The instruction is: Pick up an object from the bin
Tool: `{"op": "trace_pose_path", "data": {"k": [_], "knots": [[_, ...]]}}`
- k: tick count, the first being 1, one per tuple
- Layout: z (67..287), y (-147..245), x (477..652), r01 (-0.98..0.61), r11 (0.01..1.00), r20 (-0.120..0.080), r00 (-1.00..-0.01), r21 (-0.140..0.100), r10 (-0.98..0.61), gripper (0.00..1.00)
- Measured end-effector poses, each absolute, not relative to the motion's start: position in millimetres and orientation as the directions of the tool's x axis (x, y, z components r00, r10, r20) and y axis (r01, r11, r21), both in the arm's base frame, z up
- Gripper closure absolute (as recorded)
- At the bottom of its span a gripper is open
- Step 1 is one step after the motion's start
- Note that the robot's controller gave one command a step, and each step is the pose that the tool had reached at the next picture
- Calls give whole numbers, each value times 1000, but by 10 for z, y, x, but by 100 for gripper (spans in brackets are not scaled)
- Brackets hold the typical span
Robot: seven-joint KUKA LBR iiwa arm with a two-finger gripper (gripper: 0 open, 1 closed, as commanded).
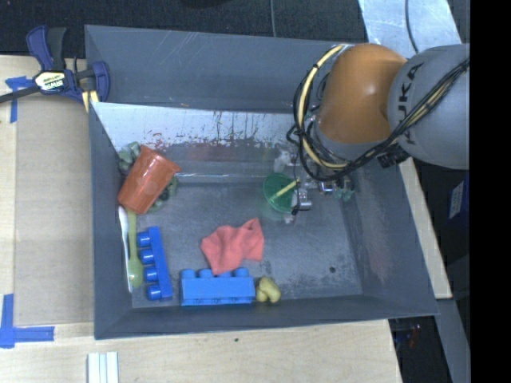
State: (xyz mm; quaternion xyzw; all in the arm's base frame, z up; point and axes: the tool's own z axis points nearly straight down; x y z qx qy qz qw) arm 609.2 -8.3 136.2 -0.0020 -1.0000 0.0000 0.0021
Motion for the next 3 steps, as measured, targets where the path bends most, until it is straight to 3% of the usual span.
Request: {"op": "trace_pose_path", "data": {"k": [1, 2, 3], "knots": [[1413, -83, 6107, 4, 1000, -3, -1000, 0, 4, 0], [674, 187, 5791, -72, 997, -4, -997, 0, -72, 0], [714, 525, 5677, -73, 997, -18, -997, -2, -73, 0]]}}
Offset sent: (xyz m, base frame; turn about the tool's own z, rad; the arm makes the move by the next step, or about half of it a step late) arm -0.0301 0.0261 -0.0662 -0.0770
